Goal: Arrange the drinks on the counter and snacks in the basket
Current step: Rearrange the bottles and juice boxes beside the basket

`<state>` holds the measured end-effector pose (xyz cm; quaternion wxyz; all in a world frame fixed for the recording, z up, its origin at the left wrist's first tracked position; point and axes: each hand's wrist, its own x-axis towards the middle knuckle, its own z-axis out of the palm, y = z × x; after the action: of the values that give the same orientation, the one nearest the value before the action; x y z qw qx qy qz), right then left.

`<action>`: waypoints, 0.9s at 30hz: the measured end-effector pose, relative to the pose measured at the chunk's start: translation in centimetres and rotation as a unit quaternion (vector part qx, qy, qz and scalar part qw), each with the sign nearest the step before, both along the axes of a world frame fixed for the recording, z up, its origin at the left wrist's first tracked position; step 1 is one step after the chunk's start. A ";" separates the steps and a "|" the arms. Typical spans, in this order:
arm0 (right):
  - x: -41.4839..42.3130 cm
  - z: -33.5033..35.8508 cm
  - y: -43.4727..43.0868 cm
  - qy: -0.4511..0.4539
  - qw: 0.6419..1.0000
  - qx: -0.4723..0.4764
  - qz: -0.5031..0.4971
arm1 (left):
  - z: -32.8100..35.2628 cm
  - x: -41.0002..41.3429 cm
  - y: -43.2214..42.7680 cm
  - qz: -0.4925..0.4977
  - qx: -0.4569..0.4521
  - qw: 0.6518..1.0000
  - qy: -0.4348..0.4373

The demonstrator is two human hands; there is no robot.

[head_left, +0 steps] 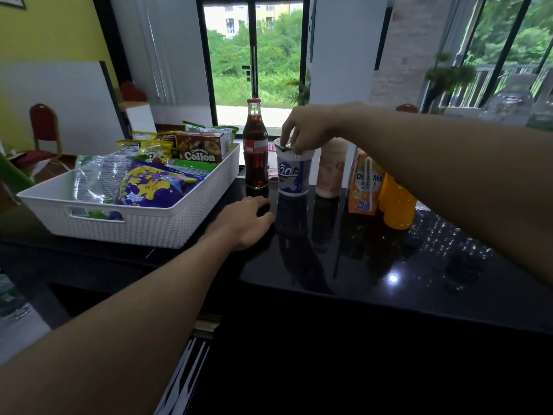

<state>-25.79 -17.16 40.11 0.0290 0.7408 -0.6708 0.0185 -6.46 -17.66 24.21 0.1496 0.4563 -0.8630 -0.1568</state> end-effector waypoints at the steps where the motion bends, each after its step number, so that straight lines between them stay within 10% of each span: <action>1: 0.0 -0.1 0.0 -0.001 1.000 -0.003 0.000 | 0.0 0.0 0.0 0.001 0.001 1.000 0.003; 17: 0.1 -1.5 0.8 0.021 0.998 -0.053 -0.015 | 0.3 0.8 0.6 0.030 0.013 0.995 0.099; 27: 2.0 -1.7 -0.5 -0.163 0.975 -0.145 -0.037 | 0.7 4.2 1.5 -0.042 -0.016 0.998 -0.041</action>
<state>-23.83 -17.70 38.46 0.0270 0.6907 -0.6834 0.2351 -2.25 -16.19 24.93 0.1144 0.4235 -0.8892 -0.1301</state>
